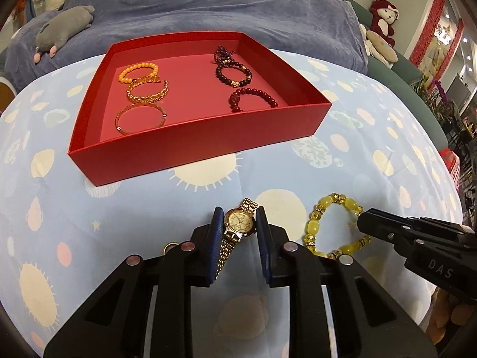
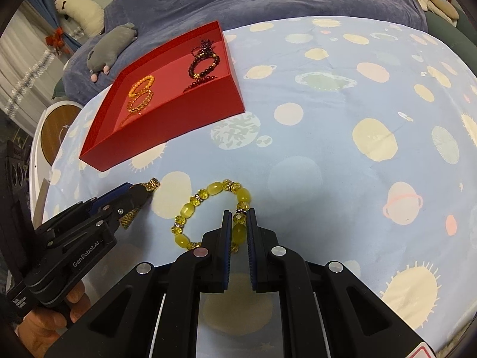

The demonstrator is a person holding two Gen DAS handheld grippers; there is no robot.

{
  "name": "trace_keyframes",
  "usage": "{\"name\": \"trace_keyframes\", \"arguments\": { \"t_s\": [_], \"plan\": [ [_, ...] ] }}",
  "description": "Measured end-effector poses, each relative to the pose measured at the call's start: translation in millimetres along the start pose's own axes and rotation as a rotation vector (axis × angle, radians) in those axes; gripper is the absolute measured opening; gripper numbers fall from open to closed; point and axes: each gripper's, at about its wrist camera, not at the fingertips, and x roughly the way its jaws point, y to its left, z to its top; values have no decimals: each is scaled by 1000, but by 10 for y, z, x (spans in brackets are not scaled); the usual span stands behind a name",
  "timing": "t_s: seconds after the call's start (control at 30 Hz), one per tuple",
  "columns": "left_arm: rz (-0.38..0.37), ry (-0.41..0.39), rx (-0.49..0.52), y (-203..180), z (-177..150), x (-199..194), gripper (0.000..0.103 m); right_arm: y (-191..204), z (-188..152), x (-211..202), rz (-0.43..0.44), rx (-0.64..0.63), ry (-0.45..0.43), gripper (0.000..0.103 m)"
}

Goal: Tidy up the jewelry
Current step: 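Grasp the gold watch with the left gripper while the right grasps the yellow bead bracelet, then carry the watch and yellow bracelet into the red box and open both grippers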

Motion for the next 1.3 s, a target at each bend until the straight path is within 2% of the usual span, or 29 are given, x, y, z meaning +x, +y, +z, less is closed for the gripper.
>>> {"name": "trace_keyframes", "arguments": {
  "t_s": [0.23, 0.37, 0.67, 0.8, 0.83, 0.9, 1.13, 1.2, 1.3],
  "plan": [
    [-14, 0, -74, 143, 45, -299, 22, 186, 189, -242, 34, -46, -46, 9],
    [-6, 2, -79, 194, 134, -432, 21, 282, 372, -351, 51, -70, -70, 9],
    [11, -61, -44, 319, 695, -582, 22, 611, 1072, -436, 115, -133, -138, 9],
    [19, -85, -38, 403, 1034, -483, 21, 819, 1431, -299, 126, -169, -157, 9],
    [22, -91, -40, 430, 1120, -445, 13, 869, 1526, -250, 135, -173, -158, 9],
    [21, -94, -42, 487, 1289, -357, 6, 963, 1704, -134, 143, -183, -155, 9],
    [56, -107, -71, 731, 1757, 18, 6, 1190, 2159, 440, 153, -198, -101, 9],
    [60, -108, -95, 819, 1830, 79, 6, 1230, 2236, 582, 155, -203, -91, 2],
    [67, -110, -99, 876, 1834, 139, 6, 1249, 2330, 769, 155, -197, -77, 1]
  ]
}}
